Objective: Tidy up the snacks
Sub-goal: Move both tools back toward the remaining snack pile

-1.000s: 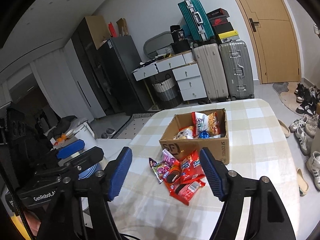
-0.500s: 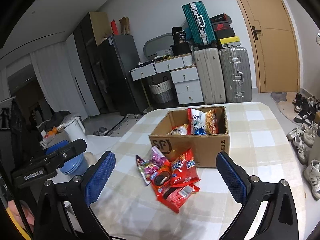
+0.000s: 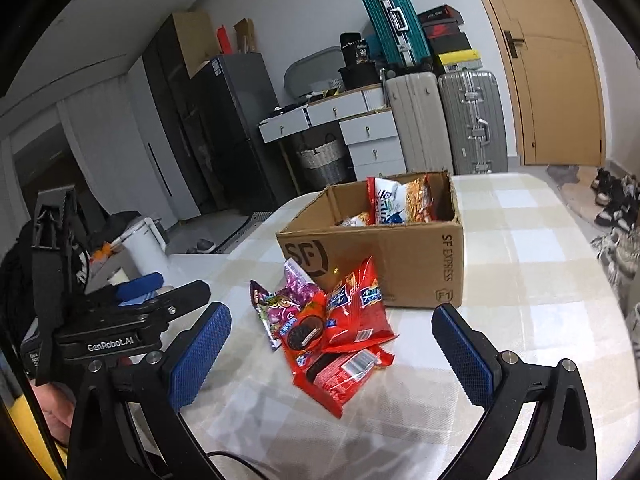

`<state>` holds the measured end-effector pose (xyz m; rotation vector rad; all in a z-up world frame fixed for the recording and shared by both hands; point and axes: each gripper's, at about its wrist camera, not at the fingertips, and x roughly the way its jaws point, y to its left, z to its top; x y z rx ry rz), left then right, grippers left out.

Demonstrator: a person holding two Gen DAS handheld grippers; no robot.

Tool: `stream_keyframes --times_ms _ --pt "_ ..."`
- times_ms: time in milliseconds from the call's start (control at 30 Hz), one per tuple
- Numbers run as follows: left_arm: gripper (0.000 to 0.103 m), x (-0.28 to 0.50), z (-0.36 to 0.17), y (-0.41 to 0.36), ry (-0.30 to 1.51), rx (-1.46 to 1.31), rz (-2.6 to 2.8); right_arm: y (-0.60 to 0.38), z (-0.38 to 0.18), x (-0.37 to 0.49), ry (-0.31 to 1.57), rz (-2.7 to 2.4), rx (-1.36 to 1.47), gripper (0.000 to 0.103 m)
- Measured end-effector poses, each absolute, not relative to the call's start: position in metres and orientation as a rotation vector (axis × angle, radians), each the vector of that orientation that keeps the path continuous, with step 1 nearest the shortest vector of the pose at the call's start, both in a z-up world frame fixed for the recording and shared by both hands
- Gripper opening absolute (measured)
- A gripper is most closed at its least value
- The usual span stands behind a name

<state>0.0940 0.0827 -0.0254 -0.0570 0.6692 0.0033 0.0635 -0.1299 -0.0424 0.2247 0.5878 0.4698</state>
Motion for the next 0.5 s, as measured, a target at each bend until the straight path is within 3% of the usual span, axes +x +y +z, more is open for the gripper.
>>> stream_keyframes --times_ms 500 --pt "0.102 0.101 -0.029 0.11 0.723 -0.121 0.038 -0.128 -0.054 0.083 0.677 0.43 0.273 0.102"
